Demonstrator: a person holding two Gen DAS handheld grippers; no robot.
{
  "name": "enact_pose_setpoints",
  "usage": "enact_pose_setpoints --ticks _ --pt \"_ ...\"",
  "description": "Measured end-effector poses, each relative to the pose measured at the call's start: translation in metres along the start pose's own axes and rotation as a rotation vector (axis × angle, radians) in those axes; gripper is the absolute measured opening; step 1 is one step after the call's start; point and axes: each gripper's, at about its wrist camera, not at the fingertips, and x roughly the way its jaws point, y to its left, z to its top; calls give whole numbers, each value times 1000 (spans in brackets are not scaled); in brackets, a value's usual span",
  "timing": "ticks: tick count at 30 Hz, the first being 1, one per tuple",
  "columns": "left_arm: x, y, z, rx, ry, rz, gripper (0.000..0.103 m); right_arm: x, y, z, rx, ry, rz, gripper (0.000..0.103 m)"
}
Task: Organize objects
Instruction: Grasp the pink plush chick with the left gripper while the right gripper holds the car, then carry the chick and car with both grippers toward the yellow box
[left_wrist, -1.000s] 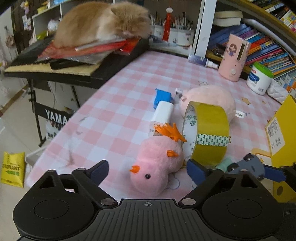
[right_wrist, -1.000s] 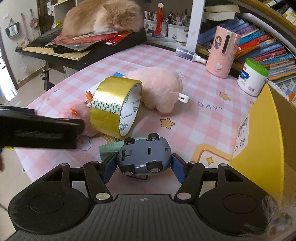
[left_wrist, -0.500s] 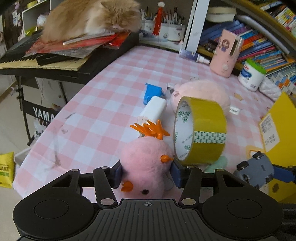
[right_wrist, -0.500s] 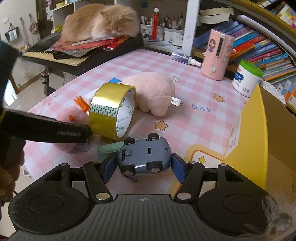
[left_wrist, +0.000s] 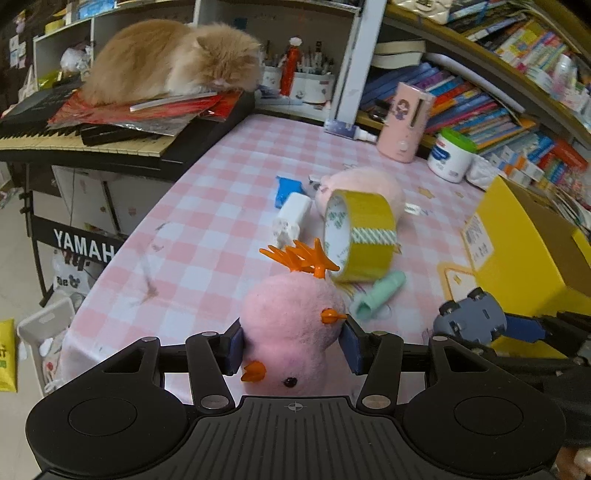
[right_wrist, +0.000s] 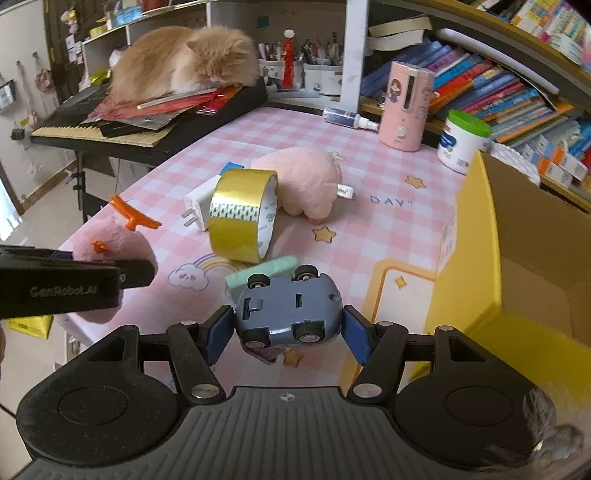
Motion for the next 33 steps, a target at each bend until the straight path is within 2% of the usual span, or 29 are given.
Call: enact_pose_setpoints --ticks 14,33 --pt "-44 -6 -40 115 8 -103 50 -50 13 -49 164 3 -101 61" --pt "-64 -42 -75 289 45 -282 50 -99 7 -107 332 16 -219 61"
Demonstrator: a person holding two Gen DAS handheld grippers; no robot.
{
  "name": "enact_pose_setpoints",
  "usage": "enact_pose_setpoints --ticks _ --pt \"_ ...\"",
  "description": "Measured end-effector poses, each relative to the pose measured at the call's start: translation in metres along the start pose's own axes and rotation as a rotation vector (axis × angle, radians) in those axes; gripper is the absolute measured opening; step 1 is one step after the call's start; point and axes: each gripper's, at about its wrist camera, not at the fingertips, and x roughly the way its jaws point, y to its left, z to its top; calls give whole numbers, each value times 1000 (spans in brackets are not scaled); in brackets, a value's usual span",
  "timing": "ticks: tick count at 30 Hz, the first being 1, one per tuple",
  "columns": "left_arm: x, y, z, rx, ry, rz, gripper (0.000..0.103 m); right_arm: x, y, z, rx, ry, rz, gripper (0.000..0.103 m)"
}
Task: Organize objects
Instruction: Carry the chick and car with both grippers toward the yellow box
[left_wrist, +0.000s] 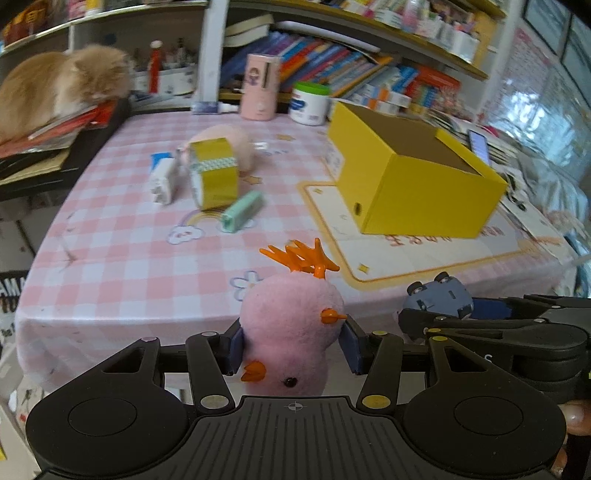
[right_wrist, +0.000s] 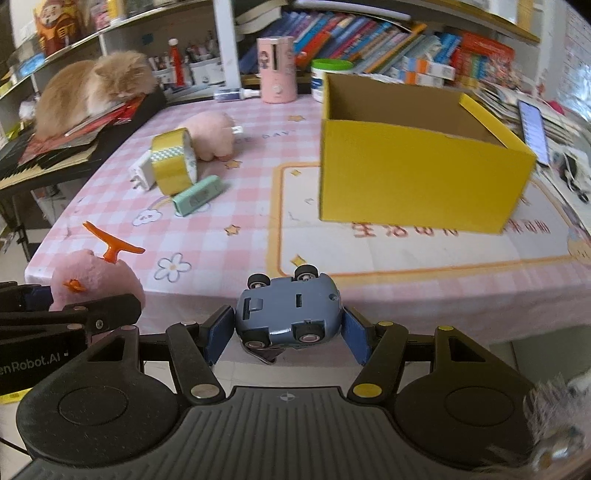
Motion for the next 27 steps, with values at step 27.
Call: enact_pose_setpoints --ticks 27 --pt "21 -85 3 230 39 -207 50 -44 -81 -44 258 4 -201 61"
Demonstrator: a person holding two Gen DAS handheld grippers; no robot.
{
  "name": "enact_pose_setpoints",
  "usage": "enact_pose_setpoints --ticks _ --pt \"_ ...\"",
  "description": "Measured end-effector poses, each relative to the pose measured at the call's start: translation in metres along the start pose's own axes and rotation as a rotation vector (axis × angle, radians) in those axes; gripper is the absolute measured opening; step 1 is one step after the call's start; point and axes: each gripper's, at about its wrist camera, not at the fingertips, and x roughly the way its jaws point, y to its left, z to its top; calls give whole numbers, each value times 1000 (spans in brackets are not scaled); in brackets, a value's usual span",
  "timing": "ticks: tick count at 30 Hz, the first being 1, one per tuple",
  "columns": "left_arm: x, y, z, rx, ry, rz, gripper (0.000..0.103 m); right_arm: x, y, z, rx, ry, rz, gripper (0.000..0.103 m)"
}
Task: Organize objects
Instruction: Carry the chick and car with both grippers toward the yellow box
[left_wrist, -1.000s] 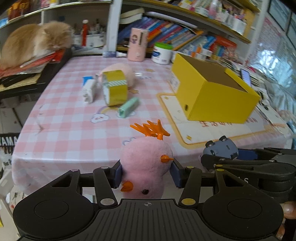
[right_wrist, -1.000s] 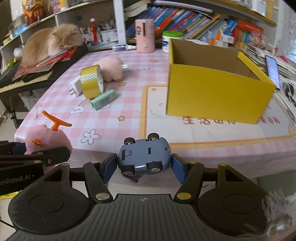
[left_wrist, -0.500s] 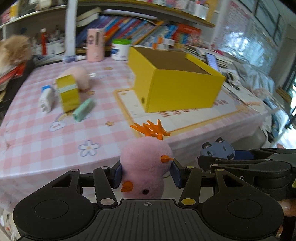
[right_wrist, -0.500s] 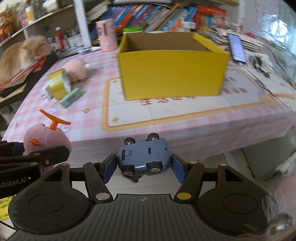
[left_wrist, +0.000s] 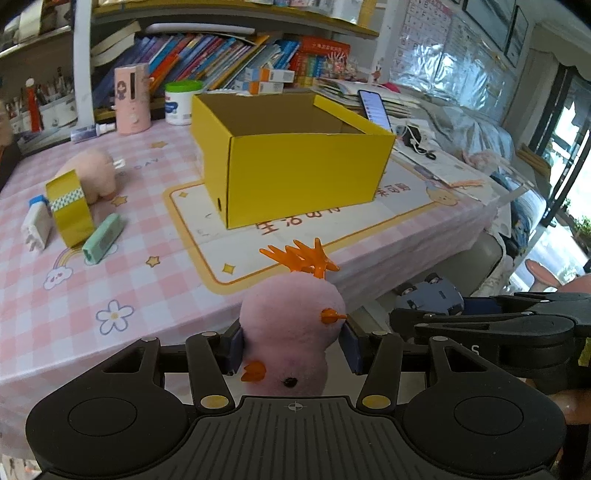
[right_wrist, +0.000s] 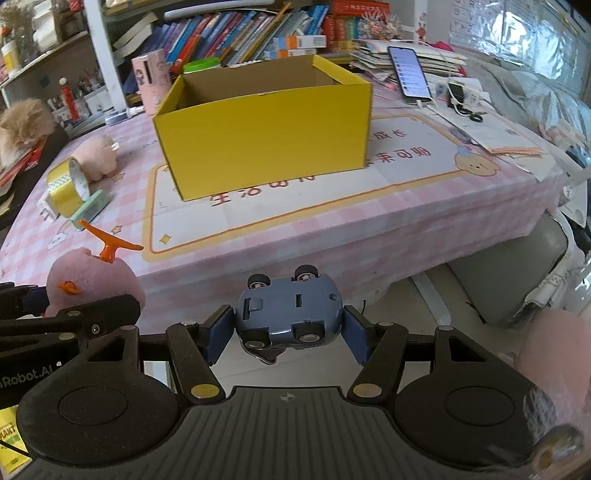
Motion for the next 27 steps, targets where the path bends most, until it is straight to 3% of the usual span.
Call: enact_pose_setpoints --ticks 27 --pt "24 -15 23 10 -6 -1 50 19 -20 24 -4 14 8 61"
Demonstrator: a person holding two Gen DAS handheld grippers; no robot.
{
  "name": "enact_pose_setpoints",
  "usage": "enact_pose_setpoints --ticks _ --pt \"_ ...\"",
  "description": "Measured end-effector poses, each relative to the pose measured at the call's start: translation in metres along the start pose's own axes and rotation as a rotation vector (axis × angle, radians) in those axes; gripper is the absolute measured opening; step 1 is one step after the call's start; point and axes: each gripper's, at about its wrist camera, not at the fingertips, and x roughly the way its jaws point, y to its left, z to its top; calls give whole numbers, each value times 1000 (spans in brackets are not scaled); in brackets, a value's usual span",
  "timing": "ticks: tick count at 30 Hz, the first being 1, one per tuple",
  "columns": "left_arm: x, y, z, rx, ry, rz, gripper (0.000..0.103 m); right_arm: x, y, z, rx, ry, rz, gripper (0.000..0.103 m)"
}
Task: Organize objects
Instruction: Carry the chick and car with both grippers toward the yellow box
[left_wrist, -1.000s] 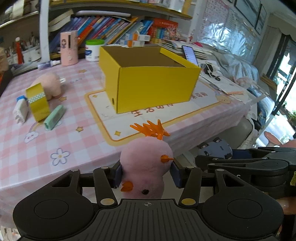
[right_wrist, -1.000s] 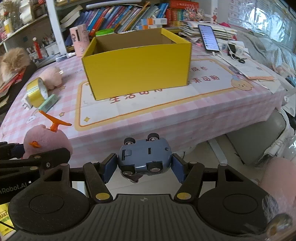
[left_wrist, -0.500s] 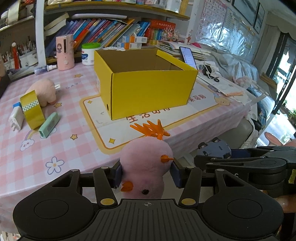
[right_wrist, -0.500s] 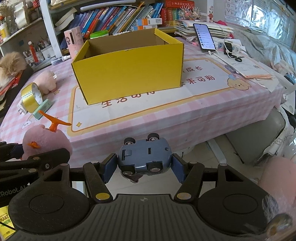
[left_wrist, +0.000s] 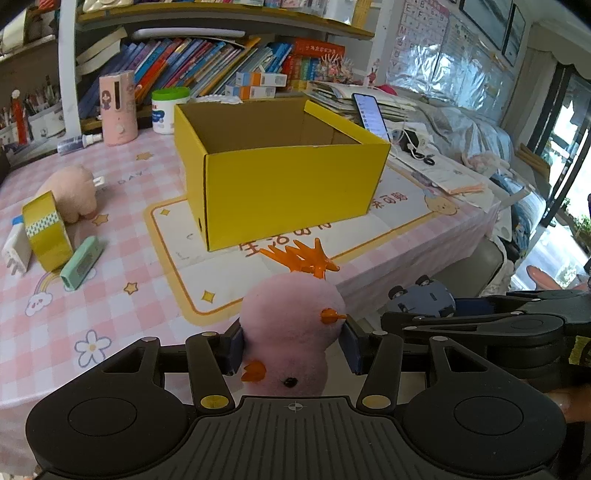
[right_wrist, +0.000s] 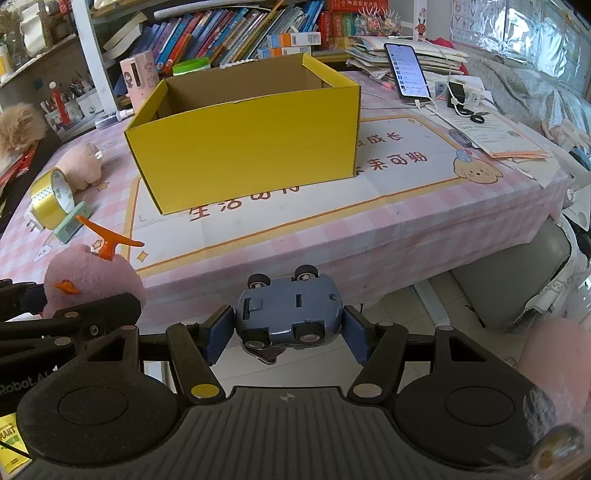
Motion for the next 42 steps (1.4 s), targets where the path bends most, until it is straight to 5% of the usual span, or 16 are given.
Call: enact_pose_setpoints --ticks 27,42 --pt "14 -3 43 73 -103 7 50 14 -6 50 -14 -56 15 61" --pt "28 -1 102 83 -226 41 50 12 -17 121 -62 -216 35 61"
